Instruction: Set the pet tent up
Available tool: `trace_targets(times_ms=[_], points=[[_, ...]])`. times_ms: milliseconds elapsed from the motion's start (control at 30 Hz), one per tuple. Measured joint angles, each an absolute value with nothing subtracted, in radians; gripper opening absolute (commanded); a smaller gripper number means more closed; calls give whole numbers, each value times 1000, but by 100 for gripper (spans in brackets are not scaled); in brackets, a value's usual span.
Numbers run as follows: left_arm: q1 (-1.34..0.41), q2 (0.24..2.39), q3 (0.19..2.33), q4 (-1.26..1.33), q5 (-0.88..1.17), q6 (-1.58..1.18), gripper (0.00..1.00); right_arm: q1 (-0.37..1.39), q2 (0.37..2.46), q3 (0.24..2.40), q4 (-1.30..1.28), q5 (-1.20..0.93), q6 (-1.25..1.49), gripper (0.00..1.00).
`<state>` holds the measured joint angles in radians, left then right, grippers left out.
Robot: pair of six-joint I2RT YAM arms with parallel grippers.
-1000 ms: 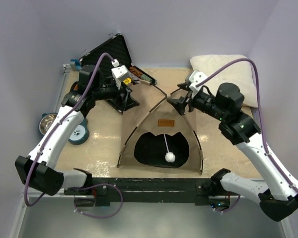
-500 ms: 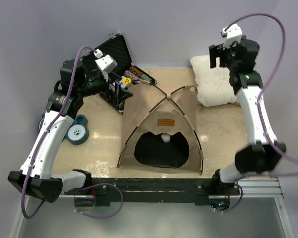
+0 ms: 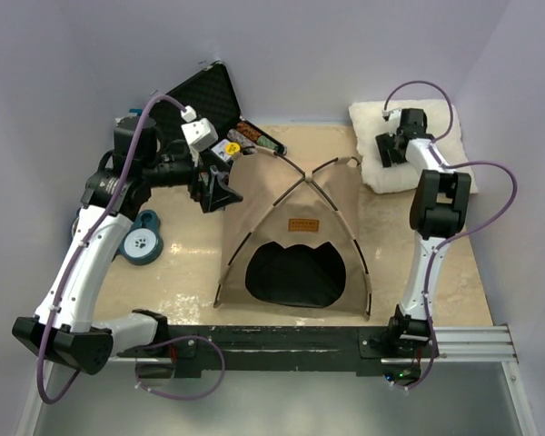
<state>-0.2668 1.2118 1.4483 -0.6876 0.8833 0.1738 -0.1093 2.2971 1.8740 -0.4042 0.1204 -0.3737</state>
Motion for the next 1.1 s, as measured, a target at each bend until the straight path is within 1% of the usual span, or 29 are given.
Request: trace_targets(times_ms=[67, 100, 233, 400, 600, 733, 767, 833, 867, 933, 967, 1000, 1100], points=[[-273, 1206, 1446, -710, 900, 186, 95, -107, 2297, 1876, -405, 106, -386, 3], [-279, 1206, 1445, -717, 905, 187, 94, -107, 2295, 1876, -406, 94, -395, 0], [-308, 1193, 1404, -699, 918, 175, 93, -113, 2234, 1844, -407, 23, -395, 0], [-352, 1173, 1318, -644, 925, 168, 93, -119, 2003, 1765, -426, -85, -347, 0], [-423, 1176, 1302, -587, 937, 171, 86, -105, 1668, 1770, -367, -204, -206, 0], [-527, 1163, 1251, -556, 921, 178, 79, -75, 1534, 1798, -290, -258, -111, 0], [-553, 1163, 1240, -553, 908, 177, 74, -62, 1512, 1811, -269, -266, -87, 0], [-597, 1164, 1225, -536, 868, 176, 56, -33, 1481, 1837, -237, -288, -43, 0], [-611, 1165, 1224, -527, 844, 171, 44, -18, 1471, 1848, -226, -295, -25, 0], [-632, 1172, 1224, -491, 793, 157, 12, 26, 1451, 1866, -200, -307, 14, 0], [-637, 1180, 1226, -472, 773, 145, 2, 44, 1442, 1872, -190, -310, 31, 0], [-639, 1190, 1231, -455, 752, 131, 0, 61, 1433, 1878, -183, -315, 48, 0], [-642, 1243, 1263, -414, 699, 88, 0, 89, 1413, 1891, -160, -336, 99, 0]])
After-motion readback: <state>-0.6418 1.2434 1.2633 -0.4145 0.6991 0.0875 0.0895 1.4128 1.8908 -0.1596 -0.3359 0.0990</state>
